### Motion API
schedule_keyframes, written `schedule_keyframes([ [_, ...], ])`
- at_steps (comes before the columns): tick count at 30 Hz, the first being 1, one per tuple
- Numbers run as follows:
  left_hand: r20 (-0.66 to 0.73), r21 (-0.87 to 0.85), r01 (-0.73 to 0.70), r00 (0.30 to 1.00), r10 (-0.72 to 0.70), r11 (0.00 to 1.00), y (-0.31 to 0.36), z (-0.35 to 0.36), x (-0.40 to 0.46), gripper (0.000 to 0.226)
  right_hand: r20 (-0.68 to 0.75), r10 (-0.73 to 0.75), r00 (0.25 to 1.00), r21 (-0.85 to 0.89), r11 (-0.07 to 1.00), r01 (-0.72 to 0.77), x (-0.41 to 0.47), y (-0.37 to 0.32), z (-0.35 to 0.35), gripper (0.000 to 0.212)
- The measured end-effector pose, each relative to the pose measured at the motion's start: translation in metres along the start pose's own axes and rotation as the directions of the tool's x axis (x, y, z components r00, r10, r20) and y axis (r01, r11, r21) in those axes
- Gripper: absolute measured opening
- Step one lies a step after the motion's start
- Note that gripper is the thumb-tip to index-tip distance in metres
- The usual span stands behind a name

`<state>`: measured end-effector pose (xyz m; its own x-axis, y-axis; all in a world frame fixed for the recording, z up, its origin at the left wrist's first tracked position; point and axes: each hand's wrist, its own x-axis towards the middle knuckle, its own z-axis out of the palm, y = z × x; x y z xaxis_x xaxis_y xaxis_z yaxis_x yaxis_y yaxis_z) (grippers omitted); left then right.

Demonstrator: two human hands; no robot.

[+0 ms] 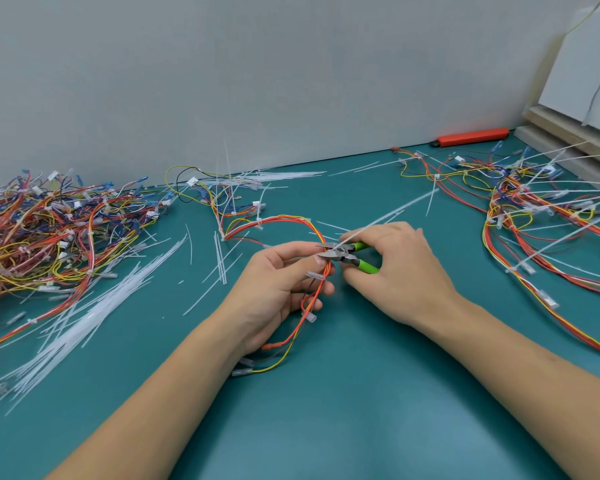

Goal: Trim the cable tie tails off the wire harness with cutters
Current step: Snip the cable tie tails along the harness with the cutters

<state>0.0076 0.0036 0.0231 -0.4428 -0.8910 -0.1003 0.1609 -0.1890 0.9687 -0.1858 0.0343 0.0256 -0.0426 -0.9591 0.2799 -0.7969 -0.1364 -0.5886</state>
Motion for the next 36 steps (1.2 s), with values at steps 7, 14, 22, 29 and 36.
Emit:
schedule_keyframes([
  [7, -0.008, 0.005, 0.003, 1.000, -0.003, 1.000, 0.0011, 0.0006, -0.0007, 0.012, -0.011, -0.005, 1.000, 0.012, 1.000, 0.005, 0.0029, 0.0036, 0.0009, 0.027],
  [14, 0.017, 0.022, -0.004, 1.000, 0.003, 1.000, 0.0018, 0.0010, -0.0017, 0.007, -0.025, 0.078, 0.997, -0.011, 0.997, -0.078, 0.0036, 0.0043, 0.0013, 0.027],
  [22, 0.018, 0.006, -0.004, 1.000, 0.004, 1.000, 0.0032, 0.0021, -0.0027, 0.007, -0.040, 0.066, 0.997, -0.027, 0.997, -0.067, 0.0011, 0.0036, 0.0046, 0.033],
  [29, -0.021, -0.001, 0.013, 1.000, -0.013, 1.000, 0.0030, 0.0032, -0.0015, 0.014, -0.027, 0.002, 1.000, 0.014, 1.000, -0.002, 0.0012, 0.0011, 0.0013, 0.020],
  [36, -0.032, 0.015, 0.023, 0.999, -0.023, 1.000, 0.0030, 0.0035, -0.0005, 0.023, -0.018, -0.012, 1.000, 0.011, 1.000, 0.013, 0.0025, 0.0016, 0.0016, 0.018],
])
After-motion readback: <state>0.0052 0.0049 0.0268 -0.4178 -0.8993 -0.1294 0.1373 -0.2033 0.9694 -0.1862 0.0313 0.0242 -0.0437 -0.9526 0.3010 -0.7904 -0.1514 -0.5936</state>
